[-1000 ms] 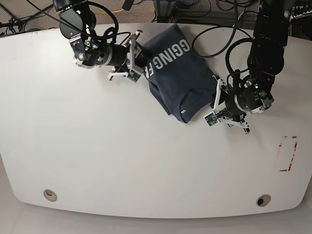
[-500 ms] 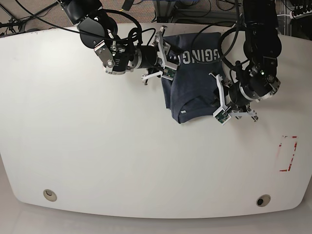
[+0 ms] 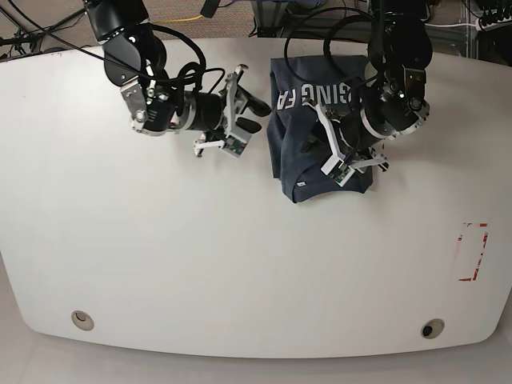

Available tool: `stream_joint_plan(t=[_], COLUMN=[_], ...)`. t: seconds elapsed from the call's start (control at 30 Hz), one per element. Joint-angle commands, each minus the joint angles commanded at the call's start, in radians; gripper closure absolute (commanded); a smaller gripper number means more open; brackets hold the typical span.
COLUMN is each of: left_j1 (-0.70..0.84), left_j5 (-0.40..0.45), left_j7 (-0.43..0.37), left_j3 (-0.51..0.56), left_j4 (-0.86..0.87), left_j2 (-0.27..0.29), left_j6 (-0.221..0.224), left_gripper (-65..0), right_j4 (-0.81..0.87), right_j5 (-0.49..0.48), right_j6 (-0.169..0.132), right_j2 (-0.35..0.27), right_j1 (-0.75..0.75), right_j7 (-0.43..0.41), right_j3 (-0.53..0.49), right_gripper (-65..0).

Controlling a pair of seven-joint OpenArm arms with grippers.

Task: Fold the T-shirt properly
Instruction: 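Carry the folded bundle with the left gripper to the table's edge, then release the bundle with the left gripper and lift both grippers away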

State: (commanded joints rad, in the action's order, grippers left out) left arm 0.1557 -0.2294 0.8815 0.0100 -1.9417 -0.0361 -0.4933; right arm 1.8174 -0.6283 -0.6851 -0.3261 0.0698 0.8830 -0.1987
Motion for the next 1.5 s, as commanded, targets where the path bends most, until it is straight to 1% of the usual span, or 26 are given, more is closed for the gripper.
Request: stream_joint_plan(t=[0.07, 0.13, 0.17, 0.2, 0.27, 0.3, 0.33, 0.4, 0.47, 0.6, 0.7, 0.73, 0.77, 0.8, 0.87, 0.93, 1.03, 1.07, 1.1, 1.17, 1.2, 1.27, 1.33, 1.47, 1.5], left_j1=[0.025, 0.057, 0.072, 0.078, 0.086, 0.089, 0.092, 0.101, 0.104, 0.12, 0.117, 0.115, 0.109, 0.089, 0.069, 0.058, 0.052, 0.038, 0.026, 0.005, -0.003, -0.003, -0.02, -0.098, -0.118], left_j5=[0.0, 0.0, 0.002, 0.002, 0.003, 0.003, 0.005, 0.023, 0.037, 0.04, 0.035, 0.035, 0.035, 0.035, 0.035, 0.038, 0.038, 0.038, 0.038, 0.04, 0.04, 0.038, 0.038, 0.038, 0.037], left_j7=[-0.043, -0.101, -0.138, -0.157, -0.204, -0.216, -0.224, -0.235, -0.244, -0.247, -0.247, -0.247, -0.247, -0.245, -0.244, -0.239, -0.239, -0.241, -0.241, -0.239, -0.239, -0.242, -0.245, -0.245, -0.245], left_j3=[0.049, 0.084, 0.103, 0.109, 0.141, 0.164, 0.187, 0.236, 0.244, 0.187, 0.133, 0.123, 0.11, 0.084, 0.032, -0.049, -0.158, -0.181, -0.196, -0.241, -0.262, -0.308, -0.35, -0.371, -0.371], left_j4=[0.0, 0.0, 0.0, 0.0, 0.003, 0.003, 0.005, 0.026, 0.058, 0.164, 0.282, 0.308, 0.338, 0.376, 0.422, 0.465, 0.534, 0.554, 0.566, 0.606, 0.626, 0.663, 0.709, 0.787, 0.81], left_j2=[-0.005, -0.008, -0.009, -0.009, -0.017, -0.034, -0.049, -0.078, -0.083, -0.087, -0.137, -0.149, -0.164, -0.186, -0.21, -0.242, -0.319, -0.354, -0.379, -0.451, -0.48, -0.523, -0.58, -0.663, -0.694], left_j6=[0.058, 0.14, 0.193, 0.219, 0.302, 0.325, 0.341, 0.358, 0.359, 0.358, 0.351, 0.339, 0.318, 0.279, 0.212, 0.124, -0.015, -0.061, -0.086, -0.137, -0.155, -0.178, -0.204, -0.205, -0.205], left_gripper=[-33.3, -33.9, -34.2, -34.3, -34.4, -34.4, -34.4, -34.4, -34.4, -34.4, -34.4, -34.4, -34.4, -34.4, -34.3, -34.0, -33.9, -33.9, -33.9, -33.9, -33.9, -33.9, -33.9, -33.9, -33.9], right_j4=[0.0, 0.0, 0.0, -0.002, -0.002, -0.002, -0.002, -0.002, -0.002, -0.002, 0.0, 0.0, 0.0, 0.0, 0.0, 0.005, 0.005, 0.005, 0.005, 0.005, 0.005, 0.005, 0.005, 0.006, 0.008], right_j5=[-0.025, -0.035, -0.038, -0.04, -0.035, -0.04, -0.044, -0.044, -0.04, -0.037, -0.044, -0.044, -0.044, -0.041, -0.037, -0.044, -0.043, -0.041, -0.043, -0.044, -0.044, -0.043, -0.035, -0.035, -0.035], right_j6=[-0.013, -0.013, -0.013, -0.013, -0.013, -0.013, -0.013, -0.013, -0.013, -0.013, -0.013, -0.013, -0.013, -0.013, -0.013, -0.013, -0.013, -0.013, -0.013, -0.013, -0.013, -0.013, -0.013, -0.013, -0.013], right_j2=[0.0, -0.003, -0.014, -0.015, -0.018, -0.02, -0.025, -0.028, -0.031, -0.031, -0.029, -0.029, -0.029, -0.031, -0.032, -0.052, -0.061, -0.061, -0.061, -0.064, -0.066, -0.069, -0.069, -0.069, -0.069], right_j1=[0.005, 0.032, 0.044, 0.043, 0.043, 0.043, 0.043, 0.048, 0.051, 0.069, 0.071, 0.071, 0.072, 0.071, 0.072, 0.075, 0.074, 0.074, 0.074, 0.074, 0.074, 0.074, 0.074, 0.072, 0.072], right_j7=[0.0, 0.0, 0.0, 0.0, 0.0, 0.0, 0.0, 0.0, 0.0, 0.0, 0.0, 0.0, 0.0, 0.0, 0.0, 0.0, 0.0, 0.0, 0.0, 0.0, 0.0, 0.0, 0.0, 0.0, 0.0], right_j3=[0.068, 0.137, 0.175, 0.192, 0.226, 0.235, 0.238, 0.239, 0.249, 0.315, 0.344, 0.347, 0.347, 0.348, 0.348, 0.348, 0.347, 0.347, 0.347, 0.347, 0.347, 0.348, 0.348, 0.348, 0.348], right_gripper=[-21.4, -21.4, -21.4, -21.4, -21.6, -21.6, -21.6, -21.6, -21.6, -21.6, -21.6, -21.6, -21.6, -21.6, -21.6, -21.6, -21.4, -21.4, -21.4, -21.2, -21.2, -21.1, -21.1, -21.1, -21.1])
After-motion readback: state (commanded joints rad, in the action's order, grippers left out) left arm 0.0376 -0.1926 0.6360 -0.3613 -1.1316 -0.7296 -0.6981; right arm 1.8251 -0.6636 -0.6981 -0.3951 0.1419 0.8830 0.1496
